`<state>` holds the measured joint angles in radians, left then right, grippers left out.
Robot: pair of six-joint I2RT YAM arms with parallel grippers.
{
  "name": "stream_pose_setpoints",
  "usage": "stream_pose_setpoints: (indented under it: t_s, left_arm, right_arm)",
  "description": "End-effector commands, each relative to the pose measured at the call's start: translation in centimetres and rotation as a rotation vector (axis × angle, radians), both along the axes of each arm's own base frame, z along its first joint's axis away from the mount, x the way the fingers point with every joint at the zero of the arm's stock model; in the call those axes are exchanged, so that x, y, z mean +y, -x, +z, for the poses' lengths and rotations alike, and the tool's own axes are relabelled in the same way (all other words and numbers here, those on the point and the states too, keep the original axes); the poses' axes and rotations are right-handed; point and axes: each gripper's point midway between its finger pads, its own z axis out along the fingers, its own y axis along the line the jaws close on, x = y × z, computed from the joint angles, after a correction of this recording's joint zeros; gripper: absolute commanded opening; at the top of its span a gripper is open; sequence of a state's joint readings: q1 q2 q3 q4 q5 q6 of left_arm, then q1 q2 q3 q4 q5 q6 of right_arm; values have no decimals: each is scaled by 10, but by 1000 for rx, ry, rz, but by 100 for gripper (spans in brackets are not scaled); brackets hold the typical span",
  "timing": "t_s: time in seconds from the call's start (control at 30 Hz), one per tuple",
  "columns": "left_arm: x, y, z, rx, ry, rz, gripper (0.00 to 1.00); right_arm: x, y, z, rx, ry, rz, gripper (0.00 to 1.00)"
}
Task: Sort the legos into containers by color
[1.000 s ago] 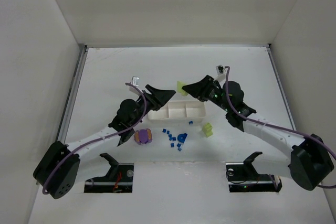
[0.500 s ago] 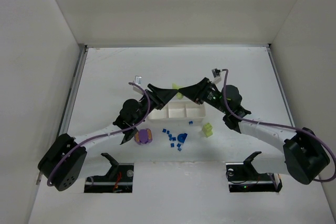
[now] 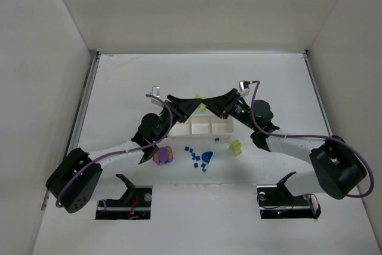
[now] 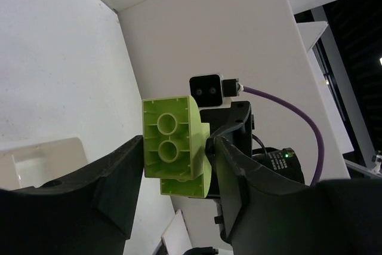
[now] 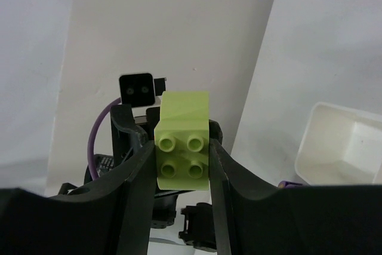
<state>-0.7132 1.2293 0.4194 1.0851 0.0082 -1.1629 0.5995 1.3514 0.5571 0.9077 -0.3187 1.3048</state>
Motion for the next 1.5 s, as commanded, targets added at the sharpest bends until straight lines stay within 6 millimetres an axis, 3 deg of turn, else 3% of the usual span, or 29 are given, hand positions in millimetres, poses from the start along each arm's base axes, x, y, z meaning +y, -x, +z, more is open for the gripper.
stream_pose_setpoints:
  t_s: [0.0,0.73,0.9,1.17,1.3,1.47]
  left_arm:
    - [-3,7,38,-95,81,-10,47]
    - [8,9,31,-75,86,34,51]
    - [4,10,29,-72,79,26,44]
    - [5,10,28,-87,63,31,21]
    - [12,4,18,-67,39,52,12]
    - [29,-4,-3,-27,-33,104,10]
  right_arm:
    - [3,7,20,-41,-90,43,27]
    - [-13,-2,8,-18,-97,-30,28]
    - [-14,-2,5,-11,-93,-32,28]
    - [-21,-4,-2,-7,-80,-54,28]
    - [-34,-4,-4,-17,-70,-79,28]
    - [-52,1,-20,-19,-11,-117,27]
